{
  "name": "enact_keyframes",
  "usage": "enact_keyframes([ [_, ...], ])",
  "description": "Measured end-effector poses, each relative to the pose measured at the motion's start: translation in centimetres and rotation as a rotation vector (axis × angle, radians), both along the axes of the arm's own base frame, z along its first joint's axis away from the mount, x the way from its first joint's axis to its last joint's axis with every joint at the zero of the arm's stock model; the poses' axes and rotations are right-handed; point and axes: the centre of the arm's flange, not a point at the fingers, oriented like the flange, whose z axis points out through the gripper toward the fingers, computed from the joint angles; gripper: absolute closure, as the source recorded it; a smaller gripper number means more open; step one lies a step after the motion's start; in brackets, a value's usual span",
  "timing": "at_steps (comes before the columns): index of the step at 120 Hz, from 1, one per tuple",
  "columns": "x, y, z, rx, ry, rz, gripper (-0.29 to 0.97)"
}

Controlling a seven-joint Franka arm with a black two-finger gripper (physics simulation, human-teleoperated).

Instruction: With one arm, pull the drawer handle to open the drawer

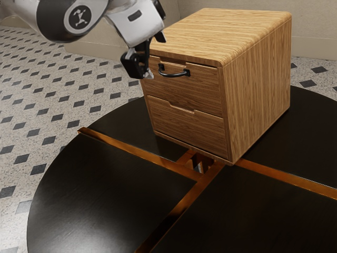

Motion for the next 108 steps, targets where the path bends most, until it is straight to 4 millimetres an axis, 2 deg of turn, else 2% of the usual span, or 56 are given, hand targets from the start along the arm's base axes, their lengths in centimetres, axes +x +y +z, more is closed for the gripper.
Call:
enact_keyframes([
  [9,-0.2,-1.3,0.1,0.003,-0.007,-0.03,0.02],
  [18,0.0,-1.5,0.2,0.004,-0.016,-0.041,0.02],
  [25,0.7,-1.0,0.1,0.0,-0.022,-0.039,0.02],
  [45,1.8,2.0,-0.3,-0.003,-0.018,0.004,0.02],
  [67,2.9,1.2,-1.0,-0.005,-0.014,-0.02,0.02],
  [108,5.1,2.2,-1.9,-0.016,-0.019,-0.02,0.02],
])
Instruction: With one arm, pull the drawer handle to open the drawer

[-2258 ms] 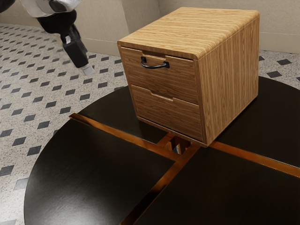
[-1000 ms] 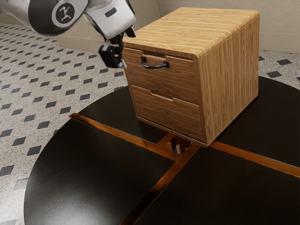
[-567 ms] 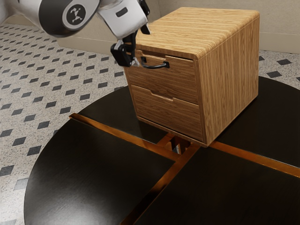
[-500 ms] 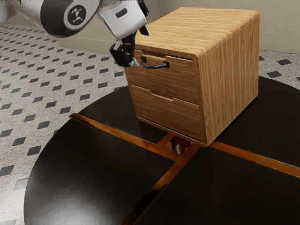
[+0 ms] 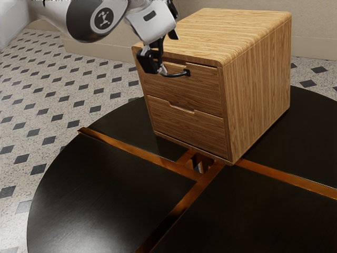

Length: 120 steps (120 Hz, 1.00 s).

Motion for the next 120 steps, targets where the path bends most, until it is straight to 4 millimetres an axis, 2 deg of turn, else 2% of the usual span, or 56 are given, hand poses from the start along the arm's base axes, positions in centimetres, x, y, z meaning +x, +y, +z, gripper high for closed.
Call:
enact_keyframes([
  [40,0.9,-0.8,-1.2,0.001,0.001,-0.025,0.02],
  [73,2.2,-0.4,-3.4,0.005,0.038,-0.021,0.02],
  [120,3.1,0.9,-5.0,0.019,0.065,0.0,0.02],
])
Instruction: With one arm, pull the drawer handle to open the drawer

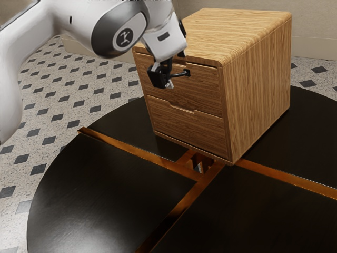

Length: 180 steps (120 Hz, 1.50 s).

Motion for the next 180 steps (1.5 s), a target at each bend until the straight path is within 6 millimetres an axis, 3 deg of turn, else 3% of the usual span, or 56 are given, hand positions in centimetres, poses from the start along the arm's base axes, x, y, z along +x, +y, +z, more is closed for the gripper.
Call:
enact_keyframes([
  [22,1.1,1.6,-1.6,0.008,0.015,0.026,0.02],
  [58,1.5,2.4,-3.6,0.015,0.047,0.041,0.02],
  [92,1.4,2.7,-1.1,0.012,-0.028,0.036,0.02],
  [106,1.6,3.0,-0.9,0.012,-0.05,0.033,0.02],
  [125,1.9,5.1,-1.9,0.022,-0.026,0.069,0.02],
  [149,1.6,2.5,-2.9,0.048,0.031,0.044,0.02],
  [164,2.4,4.0,-4.3,0.049,0.05,0.067,0.02],
  [180,2.8,4.2,-4.9,0.048,0.053,0.068,0.02],
])
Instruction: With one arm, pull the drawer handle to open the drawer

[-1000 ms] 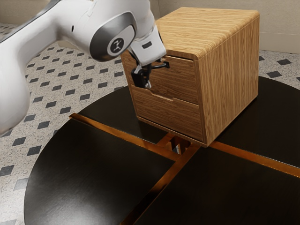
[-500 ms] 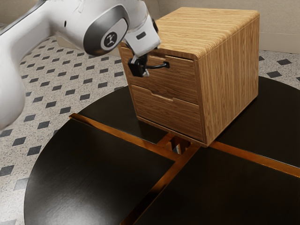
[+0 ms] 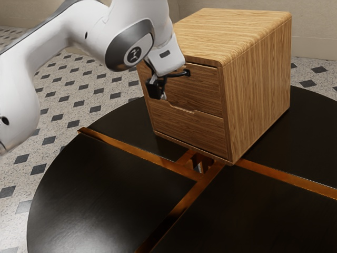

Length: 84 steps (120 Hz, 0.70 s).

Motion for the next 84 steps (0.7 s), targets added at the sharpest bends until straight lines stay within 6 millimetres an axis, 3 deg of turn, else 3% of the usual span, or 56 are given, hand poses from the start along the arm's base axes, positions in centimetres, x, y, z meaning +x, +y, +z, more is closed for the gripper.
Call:
enact_keyframes([
  [30,-0.1,0.2,-0.9,0.001,0.02,0.004,-0.01],
  [73,-3.5,0.4,-0.3,0.025,0.046,0.017,0.02],
  [84,-3.7,0.0,1.6,0.022,0.008,0.011,0.02],
])
